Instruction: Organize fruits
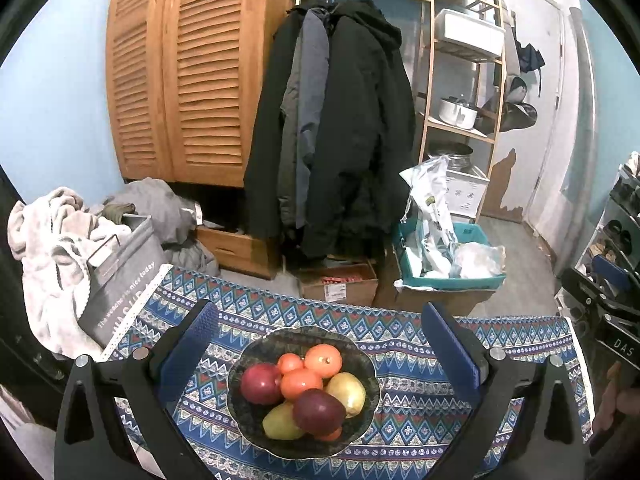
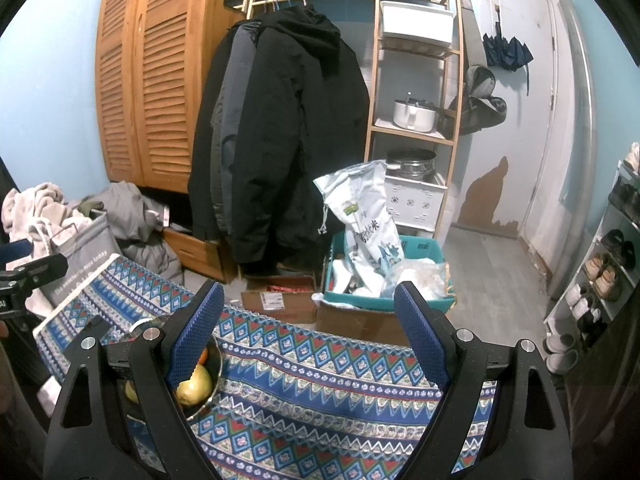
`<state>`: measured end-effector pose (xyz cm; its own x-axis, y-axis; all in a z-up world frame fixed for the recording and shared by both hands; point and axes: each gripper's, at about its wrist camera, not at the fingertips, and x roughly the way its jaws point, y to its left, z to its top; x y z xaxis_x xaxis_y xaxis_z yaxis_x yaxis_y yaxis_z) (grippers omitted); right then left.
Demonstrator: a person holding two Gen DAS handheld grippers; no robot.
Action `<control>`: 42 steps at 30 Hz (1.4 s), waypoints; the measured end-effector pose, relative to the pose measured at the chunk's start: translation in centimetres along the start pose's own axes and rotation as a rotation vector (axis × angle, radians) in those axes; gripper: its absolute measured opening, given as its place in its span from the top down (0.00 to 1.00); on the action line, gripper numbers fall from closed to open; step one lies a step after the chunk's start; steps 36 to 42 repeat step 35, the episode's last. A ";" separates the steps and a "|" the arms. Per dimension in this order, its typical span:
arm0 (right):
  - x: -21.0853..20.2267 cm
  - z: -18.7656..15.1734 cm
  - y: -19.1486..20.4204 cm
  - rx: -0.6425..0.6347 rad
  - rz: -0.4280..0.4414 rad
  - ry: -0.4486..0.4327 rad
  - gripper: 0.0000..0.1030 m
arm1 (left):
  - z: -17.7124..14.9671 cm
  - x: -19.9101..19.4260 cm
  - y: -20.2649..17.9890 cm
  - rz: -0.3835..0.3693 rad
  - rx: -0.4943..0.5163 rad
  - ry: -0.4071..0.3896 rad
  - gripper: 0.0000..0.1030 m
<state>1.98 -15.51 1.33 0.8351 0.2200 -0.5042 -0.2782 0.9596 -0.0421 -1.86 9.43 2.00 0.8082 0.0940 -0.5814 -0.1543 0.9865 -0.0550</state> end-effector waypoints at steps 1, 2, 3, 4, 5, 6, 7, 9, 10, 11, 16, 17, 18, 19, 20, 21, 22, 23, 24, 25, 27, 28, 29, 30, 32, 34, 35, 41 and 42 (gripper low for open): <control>0.0 0.0 0.0 0.000 0.000 0.000 0.17 | 0.0 0.0 0.0 0.001 -0.001 0.001 0.01; 0.0 0.0 0.0 0.000 0.000 0.000 0.17 | 0.0 0.0 0.0 0.000 0.000 0.002 0.01; 0.0 0.0 0.0 0.000 -0.001 -0.001 0.17 | 0.0 0.0 0.0 0.000 -0.001 0.004 0.01; 0.0 0.0 0.0 0.001 -0.001 -0.001 0.17 | 0.0 0.0 0.1 0.000 -0.002 0.005 0.01; 0.0 0.0 0.0 0.001 -0.002 -0.003 0.17 | 0.0 0.0 0.1 0.000 -0.003 0.006 0.01; -0.1 0.0 -0.1 0.003 -0.004 -0.005 0.17 | 0.0 0.0 0.1 0.001 -0.004 0.008 0.01; -0.2 0.0 -0.2 0.003 -0.005 -0.006 0.17 | 0.0 0.0 0.1 0.000 -0.002 0.011 0.01; -0.2 0.0 -0.4 0.003 -0.007 -0.005 0.17 | 0.0 0.1 0.1 0.007 0.002 0.017 0.01; -0.2 0.0 -0.4 0.003 -0.007 -0.005 0.17 | -0.1 0.1 0.1 0.011 0.004 0.022 0.01; -0.2 0.0 -0.5 0.003 -0.007 -0.005 0.17 | 0.0 0.1 0.0 0.013 0.005 0.025 0.01; -0.2 0.0 -0.6 -0.004 -0.016 -0.006 0.17 | 0.0 0.3 -0.2 0.048 0.009 0.032 0.01; -0.2 0.0 -0.7 -0.007 -0.018 -0.005 0.17 | 0.0 0.3 -0.2 0.058 0.012 0.035 0.01; -0.2 -0.1 -0.7 -0.009 -0.018 -0.004 0.17 | 0.0 0.4 -0.2 0.065 0.014 0.037 0.01; -0.2 -0.1 -0.7 -0.010 -0.018 -0.003 0.17 | 0.0 0.5 -0.2 0.069 0.016 0.040 0.01; -0.2 -0.1 -0.7 -0.011 -0.019 -0.002 0.17 | -0.1 0.5 -0.2 0.070 0.015 0.041 0.01; -0.2 -0.1 -0.7 -0.012 -0.020 -0.002 0.17 | -0.1 0.4 -0.2 0.068 0.016 0.040 0.01; -0.2 -0.1 -0.8 -0.014 -0.021 -0.002 0.17 | -0.1 0.4 -0.2 0.068 0.017 0.039 0.01; -0.2 -0.1 -0.7 -0.013 -0.021 -0.004 0.17 | -0.1 0.3 -0.3 0.068 0.020 0.035 0.01; -0.1 -0.1 -0.7 -0.012 -0.020 -0.004 0.17 | -0.1 0.3 -0.3 0.069 0.025 0.032 0.01; -0.1 -0.1 -0.8 -0.011 -0.018 -0.003 0.17 | -0.1 0.2 -0.4 0.071 0.029 0.029 0.01; -0.1 -0.1 -0.8 -0.012 -0.019 -0.003 0.17 | -0.1 0.1 -0.5 0.072 0.033 0.023 0.01; -0.1 0.0 -0.6 -0.013 -0.020 -0.003 0.17 | -0.1 0.0 -0.5 0.071 0.032 0.021 0.01; -0.2 0.0 -0.6 -0.013 -0.020 -0.003 0.17 | -0.1 0.0 -0.4 0.068 0.030 0.018 0.01; -0.2 0.0 -0.7 -0.012 -0.022 -0.004 0.17 | 0.0 -0.1 -0.4 0.067 0.029 0.017 0.01; -0.2 0.0 -0.8 -0.012 -0.024 -0.005 0.17 | 0.0 -0.1 -0.3 0.068 0.024 0.015 0.01; -0.3 -0.1 -0.9 -0.011 -0.025 -0.006 0.17 | 0.1 -0.1 -0.3 0.066 0.023 0.016 0.01; -0.2 -0.1 -0.9 -0.012 -0.024 -0.006 0.17 | 0.1 -0.1 -0.3 0.066 0.025 0.017 0.01; -0.2 -0.1 -0.9 -0.012 -0.024 -0.006 0.17 | 0.1 -0.1 -0.3 0.066 0.025 0.017 0.01; -0.2 -0.1 -0.9 -0.012 -0.024 -0.006 0.17 | 0.1 -0.1 -0.3 0.066 0.025 0.017 0.01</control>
